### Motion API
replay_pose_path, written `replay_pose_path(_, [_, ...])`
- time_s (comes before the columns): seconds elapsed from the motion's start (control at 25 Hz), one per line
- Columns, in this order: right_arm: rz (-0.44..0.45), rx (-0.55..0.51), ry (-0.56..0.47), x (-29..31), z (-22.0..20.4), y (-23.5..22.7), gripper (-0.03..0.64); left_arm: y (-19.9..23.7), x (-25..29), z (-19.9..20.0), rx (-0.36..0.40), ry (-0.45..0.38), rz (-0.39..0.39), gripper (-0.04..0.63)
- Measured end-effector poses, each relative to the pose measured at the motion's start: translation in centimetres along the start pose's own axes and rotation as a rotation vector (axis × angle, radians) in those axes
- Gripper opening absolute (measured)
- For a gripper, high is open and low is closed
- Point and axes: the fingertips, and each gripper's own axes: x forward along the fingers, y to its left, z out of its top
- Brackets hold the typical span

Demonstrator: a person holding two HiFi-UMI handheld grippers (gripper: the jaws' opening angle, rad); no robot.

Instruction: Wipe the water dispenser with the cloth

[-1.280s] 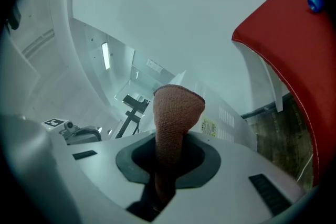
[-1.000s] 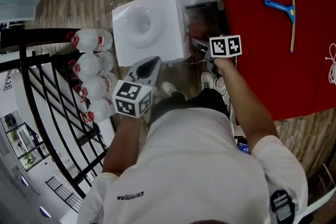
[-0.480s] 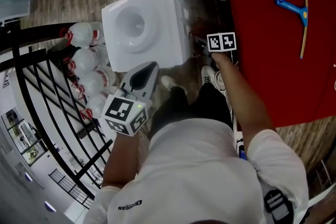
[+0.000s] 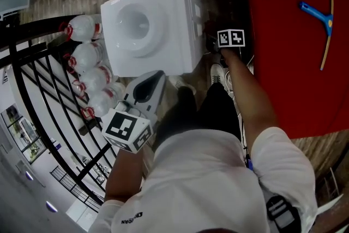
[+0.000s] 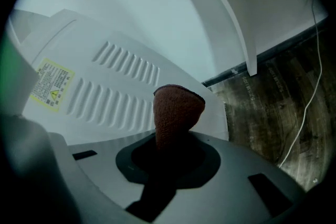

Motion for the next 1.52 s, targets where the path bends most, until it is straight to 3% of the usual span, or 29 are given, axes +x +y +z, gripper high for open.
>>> replay_pose_path(0.4, [-0.075,0.041,0.025,1.3,0.7,-2.4,0.054,1.1,0.1,-0.3,-0.005,0.007,0.028,-0.011])
replay_pose_path(0.76, [-0.125,-0.175,-0.012,-3.2,2.0,1.4,0.054,2.4,0.2,0.2,-0.019,-0.018,0.038,-0.011])
replay_pose_path(0.88, [-0.070,-0.175,-0.068,-6.5,2.9,4.9,0.054,2.5,0.1,0.6,-0.008,-0.022,0.035,-0.011])
replay_pose_path(1.0, [0.046,-0.152,-0.113,-10.5,4.3,9.6,0.054,2.6,0.0,0.7,-0.002,-0.020,0.035,-0.011])
replay_pose_path(1.24, [0.247,-0.237,-0.261,-18.7,11.1,19.5,0.054,2.7,-0.2,1.0,0.000,-0.027,0.041,-0.011])
replay_pose_path(1.52, [0.308,-0.261,-0.368,-20.7,16.8,23.8,0.054,2.7,-0.8,1.5,0.002,-0.038,0.045,-0.011])
